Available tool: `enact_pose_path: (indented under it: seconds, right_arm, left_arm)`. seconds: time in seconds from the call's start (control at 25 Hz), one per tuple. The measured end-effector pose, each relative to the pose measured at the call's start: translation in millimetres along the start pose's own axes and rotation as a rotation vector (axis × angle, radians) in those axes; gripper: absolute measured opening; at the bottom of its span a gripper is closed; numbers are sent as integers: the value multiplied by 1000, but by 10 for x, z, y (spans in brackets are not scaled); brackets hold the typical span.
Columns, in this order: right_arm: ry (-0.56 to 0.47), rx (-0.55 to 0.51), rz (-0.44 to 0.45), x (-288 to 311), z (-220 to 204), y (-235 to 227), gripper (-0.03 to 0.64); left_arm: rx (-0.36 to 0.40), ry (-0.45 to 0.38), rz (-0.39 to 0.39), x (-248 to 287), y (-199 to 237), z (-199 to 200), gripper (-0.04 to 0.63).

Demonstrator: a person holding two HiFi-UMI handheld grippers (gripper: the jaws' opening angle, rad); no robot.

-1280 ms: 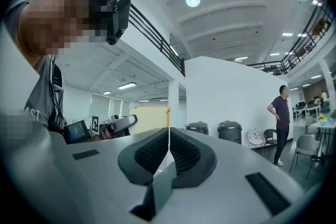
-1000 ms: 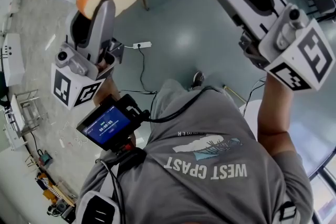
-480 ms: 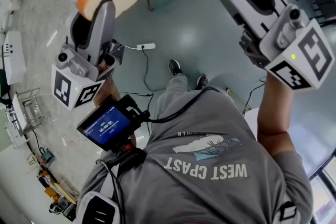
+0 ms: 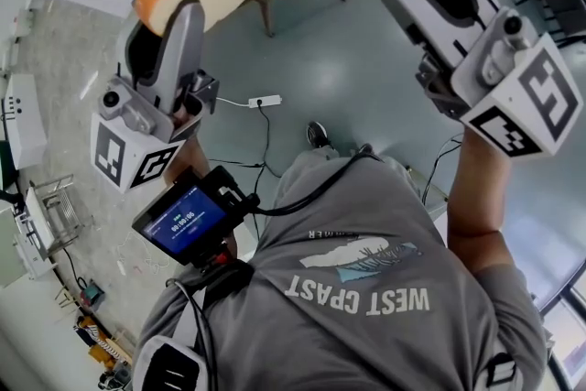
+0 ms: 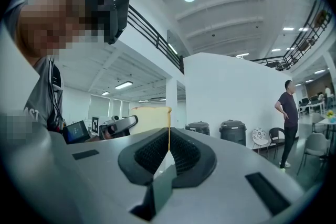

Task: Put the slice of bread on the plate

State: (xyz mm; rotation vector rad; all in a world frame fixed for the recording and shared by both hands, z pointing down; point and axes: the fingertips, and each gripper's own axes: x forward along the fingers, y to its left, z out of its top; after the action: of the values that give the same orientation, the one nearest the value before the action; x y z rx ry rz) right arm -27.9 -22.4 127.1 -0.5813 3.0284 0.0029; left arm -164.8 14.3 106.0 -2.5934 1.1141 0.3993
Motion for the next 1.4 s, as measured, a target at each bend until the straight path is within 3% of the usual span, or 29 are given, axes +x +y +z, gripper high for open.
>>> enact_pose_path:
  seconds: [0.24,0.92,1.04,1.24,1.4]
  right_arm:
    - [4,-33,-24,-61,93,76,6]
    - [15,-12,3,23,-20,-15,6]
    - [12,-22,28,144,73,-376,6]
    - [25,-9,64,-59,725,-1257,6]
    - [21,4,106,9,525,-1962,6]
  left_arm:
    - [-8,-16,-37,40,-72,7,97]
    - [-14,6,0,-12,-21,-106,97]
    - [-7,15,19,287,176,-195,97]
    - [-3,16,57,1356,335,76,97]
    - [14,30,96,1846,563,-364,97]
